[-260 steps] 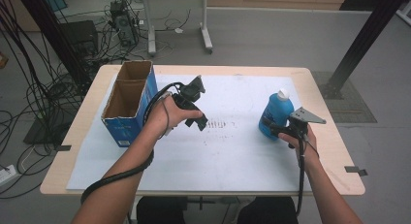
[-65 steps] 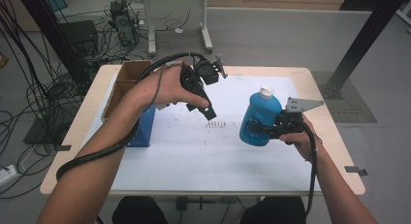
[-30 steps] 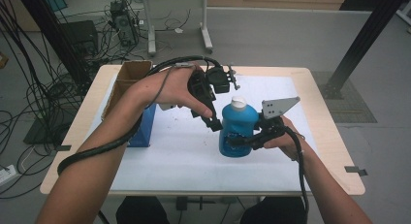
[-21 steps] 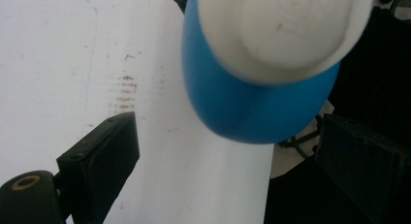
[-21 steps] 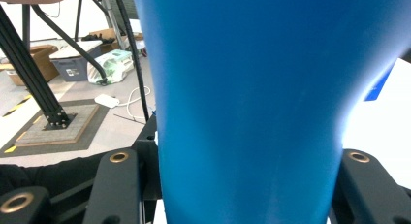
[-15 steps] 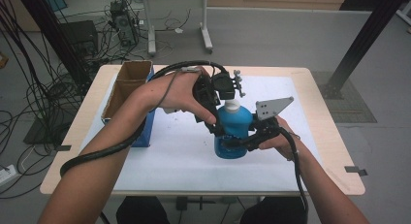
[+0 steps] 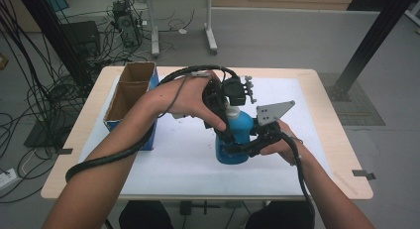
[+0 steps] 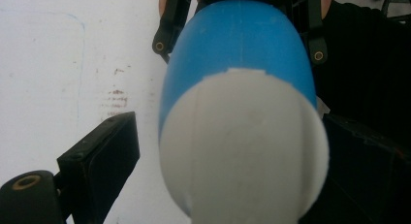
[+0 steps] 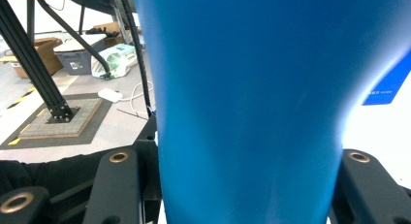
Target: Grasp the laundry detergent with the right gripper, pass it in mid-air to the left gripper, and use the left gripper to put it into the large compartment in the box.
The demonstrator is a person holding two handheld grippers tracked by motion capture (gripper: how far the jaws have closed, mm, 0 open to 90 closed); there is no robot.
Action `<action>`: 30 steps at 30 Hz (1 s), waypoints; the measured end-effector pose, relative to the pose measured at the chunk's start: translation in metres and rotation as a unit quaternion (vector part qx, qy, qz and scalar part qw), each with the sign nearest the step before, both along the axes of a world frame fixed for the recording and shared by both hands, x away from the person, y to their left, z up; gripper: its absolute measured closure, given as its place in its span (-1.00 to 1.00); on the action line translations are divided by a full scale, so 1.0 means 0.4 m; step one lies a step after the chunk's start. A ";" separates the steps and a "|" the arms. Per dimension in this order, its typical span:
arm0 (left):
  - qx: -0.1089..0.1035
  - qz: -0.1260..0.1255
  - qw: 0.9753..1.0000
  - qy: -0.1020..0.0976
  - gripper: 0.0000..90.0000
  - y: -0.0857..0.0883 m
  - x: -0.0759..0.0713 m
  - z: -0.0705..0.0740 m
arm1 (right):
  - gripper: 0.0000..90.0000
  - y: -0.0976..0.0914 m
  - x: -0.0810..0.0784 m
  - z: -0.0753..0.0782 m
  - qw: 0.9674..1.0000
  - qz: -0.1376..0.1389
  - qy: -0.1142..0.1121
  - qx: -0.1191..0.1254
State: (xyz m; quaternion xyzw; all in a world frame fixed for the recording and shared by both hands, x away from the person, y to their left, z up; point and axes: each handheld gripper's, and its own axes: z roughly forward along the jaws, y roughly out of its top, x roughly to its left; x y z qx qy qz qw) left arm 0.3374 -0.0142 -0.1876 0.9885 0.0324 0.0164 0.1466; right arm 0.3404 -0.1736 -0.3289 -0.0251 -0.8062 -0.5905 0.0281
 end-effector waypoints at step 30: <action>-0.004 0.000 1.000 -0.003 -0.81 0.004 0.002 0.003 | -0.02 -0.001 0.002 -0.006 1.000 -0.003 0.002 -0.002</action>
